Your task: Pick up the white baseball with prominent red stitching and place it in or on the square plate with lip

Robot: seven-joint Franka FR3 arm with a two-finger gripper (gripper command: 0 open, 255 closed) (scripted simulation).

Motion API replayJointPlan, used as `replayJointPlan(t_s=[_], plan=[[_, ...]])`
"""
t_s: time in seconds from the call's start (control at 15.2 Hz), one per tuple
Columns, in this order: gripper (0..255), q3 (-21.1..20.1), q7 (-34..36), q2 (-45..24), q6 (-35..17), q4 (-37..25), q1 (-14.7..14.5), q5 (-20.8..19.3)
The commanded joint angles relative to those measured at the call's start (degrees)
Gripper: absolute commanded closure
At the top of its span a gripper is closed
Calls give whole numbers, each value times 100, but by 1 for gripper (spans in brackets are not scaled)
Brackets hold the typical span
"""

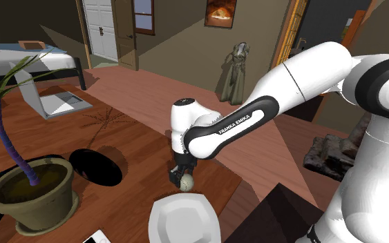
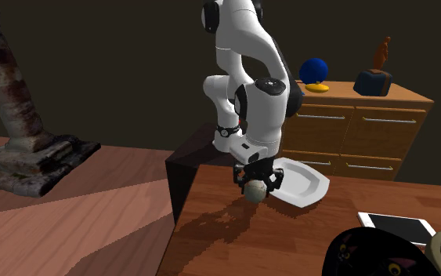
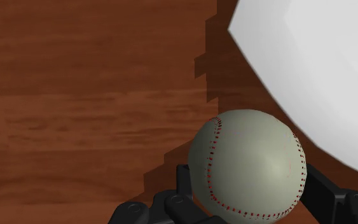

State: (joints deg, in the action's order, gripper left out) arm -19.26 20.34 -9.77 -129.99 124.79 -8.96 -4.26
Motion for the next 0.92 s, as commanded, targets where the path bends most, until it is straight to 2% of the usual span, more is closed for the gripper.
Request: replayJointPlan(t_s=[0.0,0.4,0.86], plan=[[255,-1,0,-1,0,0,-1,1],[255,-1,0,0,-2,3,-1,1],[255,-32,-112,339,495,-177,28,161]])
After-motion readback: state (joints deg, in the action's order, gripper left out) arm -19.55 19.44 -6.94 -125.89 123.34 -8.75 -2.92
